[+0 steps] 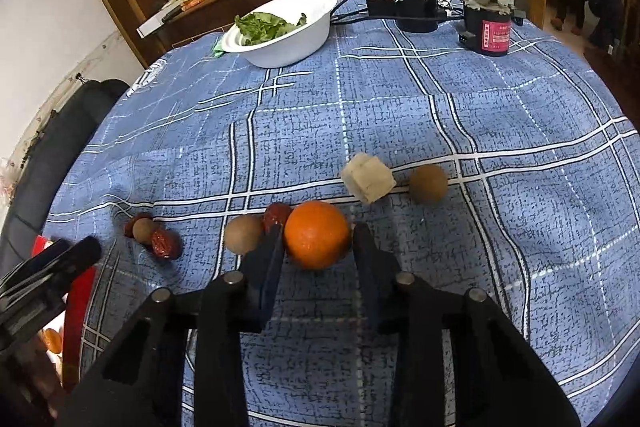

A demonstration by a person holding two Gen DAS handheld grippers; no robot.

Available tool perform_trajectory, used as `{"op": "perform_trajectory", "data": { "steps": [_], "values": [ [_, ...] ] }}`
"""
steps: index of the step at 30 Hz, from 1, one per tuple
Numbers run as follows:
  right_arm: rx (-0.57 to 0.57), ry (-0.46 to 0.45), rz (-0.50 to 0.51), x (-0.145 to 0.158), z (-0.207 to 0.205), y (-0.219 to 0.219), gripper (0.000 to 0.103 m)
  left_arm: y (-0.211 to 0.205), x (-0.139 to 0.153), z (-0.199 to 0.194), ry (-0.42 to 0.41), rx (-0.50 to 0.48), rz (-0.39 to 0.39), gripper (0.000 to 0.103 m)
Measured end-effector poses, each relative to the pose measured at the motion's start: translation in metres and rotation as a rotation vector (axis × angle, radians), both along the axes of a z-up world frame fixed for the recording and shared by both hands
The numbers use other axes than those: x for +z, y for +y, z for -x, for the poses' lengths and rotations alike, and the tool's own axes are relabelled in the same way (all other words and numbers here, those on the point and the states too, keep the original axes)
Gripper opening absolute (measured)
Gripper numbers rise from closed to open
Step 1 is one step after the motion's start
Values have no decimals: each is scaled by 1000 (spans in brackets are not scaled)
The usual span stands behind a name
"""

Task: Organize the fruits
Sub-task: 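Move both grippers back to the fruit row and grasp the orange with the right gripper, then grasp a red date with the left gripper while the right gripper holds the orange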

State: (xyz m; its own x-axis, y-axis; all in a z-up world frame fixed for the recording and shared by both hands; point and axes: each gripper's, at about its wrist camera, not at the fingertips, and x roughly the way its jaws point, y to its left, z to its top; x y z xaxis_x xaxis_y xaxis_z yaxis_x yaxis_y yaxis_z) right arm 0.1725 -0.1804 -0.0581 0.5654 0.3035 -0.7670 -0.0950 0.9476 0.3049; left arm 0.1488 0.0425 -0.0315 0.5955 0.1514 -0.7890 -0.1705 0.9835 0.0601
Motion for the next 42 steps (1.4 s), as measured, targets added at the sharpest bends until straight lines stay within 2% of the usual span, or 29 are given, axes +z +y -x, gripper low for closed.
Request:
{"op": "perform_trajectory", "data": {
  "steps": [5, 8, 9, 11, 12, 13, 15, 19, 21, 22, 25, 28, 30, 31, 33, 38, 41, 42],
  "values": [
    [8, -16, -21, -2, 3, -2, 37, 19, 1, -14, -4, 35, 106, 76],
    [11, -18, -22, -2, 2, -2, 37, 1, -4, -20, 2, -20, 81, 75],
    [13, -18, -27, -2, 2, -3, 37, -8, -7, -20, 5, -47, 51, 75],
    [14, -16, -37, -2, 1, -4, 37, -13, -10, -21, -25, -37, 32, 75],
    [15, -15, -38, -2, 1, -4, 37, -10, -10, -20, -33, -33, 46, 73],
    [16, -15, -40, -2, 1, -5, 37, -8, -10, -18, -38, -33, 62, 67],
    [17, -14, -45, -3, 1, -5, 37, -7, -11, -6, -51, -60, 86, 66],
    [18, -9, -56, -3, 2, -7, 37, -25, -17, 18, -12, -194, 59, 66],
    [20, -8, -56, -3, 2, -6, 37, -29, -20, 24, 2, -205, 30, 66],
    [22, -9, -56, -3, 1, -6, 37, -29, -20, 25, 18, -209, 45, 66],
    [22, -7, -63, -3, 1, -7, 37, -24, -11, 24, -15, -191, 56, 64],
    [22, -7, -62, -3, 0, -7, 37, -28, -1, 18, -35, -220, 95, 64],
    [21, -6, -65, -3, 0, -7, 37, -35, 2, 9, -54, -232, 74, 61],
    [21, -6, -67, -3, 0, -7, 37, -39, 1, 6, -46, -240, 77, 56],
    [20, -6, -66, -3, 0, -7, 37, -51, -3, -1, -29, -295, 76, 51],
    [20, -5, -72, -3, 0, -6, 37, -73, -12, -8, -45, -412, -35, 51],
    [19, -6, -72, -3, 1, -6, 37, -84, -8, -4, -45, -571, -54, 51],
    [19, -5, -73, -3, 1, -7, 37, -87, -7, -2, -62, -610, -89, 51]
  ]
}}
